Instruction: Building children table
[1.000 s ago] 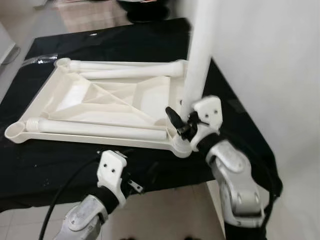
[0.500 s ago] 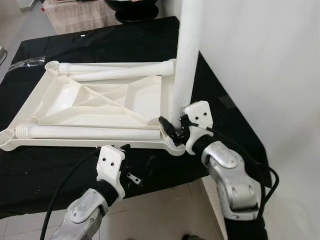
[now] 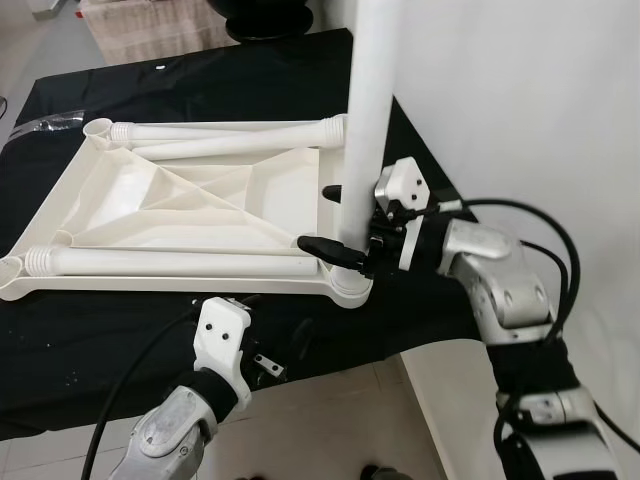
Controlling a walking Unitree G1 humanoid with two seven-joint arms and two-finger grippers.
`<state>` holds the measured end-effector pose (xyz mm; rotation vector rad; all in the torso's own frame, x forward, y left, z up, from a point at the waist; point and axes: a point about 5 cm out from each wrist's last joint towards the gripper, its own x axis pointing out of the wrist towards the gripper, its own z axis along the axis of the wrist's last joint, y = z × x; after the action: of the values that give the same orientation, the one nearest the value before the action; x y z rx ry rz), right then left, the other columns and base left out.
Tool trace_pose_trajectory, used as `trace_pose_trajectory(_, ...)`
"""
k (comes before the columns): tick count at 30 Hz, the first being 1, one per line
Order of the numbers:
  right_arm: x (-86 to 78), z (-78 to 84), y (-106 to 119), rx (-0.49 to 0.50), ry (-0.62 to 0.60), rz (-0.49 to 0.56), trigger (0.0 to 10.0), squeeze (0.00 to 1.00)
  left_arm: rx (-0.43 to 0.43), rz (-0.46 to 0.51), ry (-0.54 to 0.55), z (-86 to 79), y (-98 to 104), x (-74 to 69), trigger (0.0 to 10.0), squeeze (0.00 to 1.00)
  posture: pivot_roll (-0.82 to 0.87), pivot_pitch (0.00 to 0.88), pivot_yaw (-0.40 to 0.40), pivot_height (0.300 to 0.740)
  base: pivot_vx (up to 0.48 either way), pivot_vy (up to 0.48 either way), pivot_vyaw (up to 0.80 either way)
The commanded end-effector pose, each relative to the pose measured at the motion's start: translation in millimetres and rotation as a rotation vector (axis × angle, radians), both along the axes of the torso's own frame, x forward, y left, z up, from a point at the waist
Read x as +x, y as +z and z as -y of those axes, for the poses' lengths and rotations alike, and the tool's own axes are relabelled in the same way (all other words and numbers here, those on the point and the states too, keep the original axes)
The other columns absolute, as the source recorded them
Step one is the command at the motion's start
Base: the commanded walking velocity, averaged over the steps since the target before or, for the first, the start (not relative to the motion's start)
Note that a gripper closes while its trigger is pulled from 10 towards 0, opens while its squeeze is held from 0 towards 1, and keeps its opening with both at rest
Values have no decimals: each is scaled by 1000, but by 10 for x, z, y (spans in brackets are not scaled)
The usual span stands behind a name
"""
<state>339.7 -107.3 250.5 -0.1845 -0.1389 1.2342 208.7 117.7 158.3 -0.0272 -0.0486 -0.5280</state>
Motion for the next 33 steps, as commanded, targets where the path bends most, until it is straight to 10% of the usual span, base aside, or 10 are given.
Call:
trace_pose_trajectory(1,14,-70,-22,8,67,-24,8078,0,17,-16,8,-3,-22,-38,10000,0,46,248,-9,740,0,0,0)
trace_pose_trajectory(3,53,-65,-3,10,121,-45,0,0,17,-18,11,-2,-19,-62,10000,0,49,254,-11,740,0,0,0)
trace_pose_trajectory(16,146,34,20,22,39,9,0,0,11,-24,12,0,-19,-62,10000,0,37,254,-9,740,0,0,0)
trace_pose_trajectory(19,149,72,-8,60,-179,23,0,0,10,-24,13,-4,-24,-43,10000,0,18,250,-13,740,0,0,0)
trace_pose_trajectory(20,71,56,-158,108,-474,6,0,0,9,-23,14,-13,-23,-25,10000,0,8,252,-8,740,0,0,0)
trace_pose_trajectory(24,-247,110,-547,57,-936,-24,0,0,11,-22,11,-28,-21,3,10000,0,-2,247,3,740,0,0,0)
trace_pose_trajectory(33,-380,-176,-622,62,-923,-25,0,0,26,-13,7,-36,-33,71,10000,0,-7,215,9,740,0,0,0)
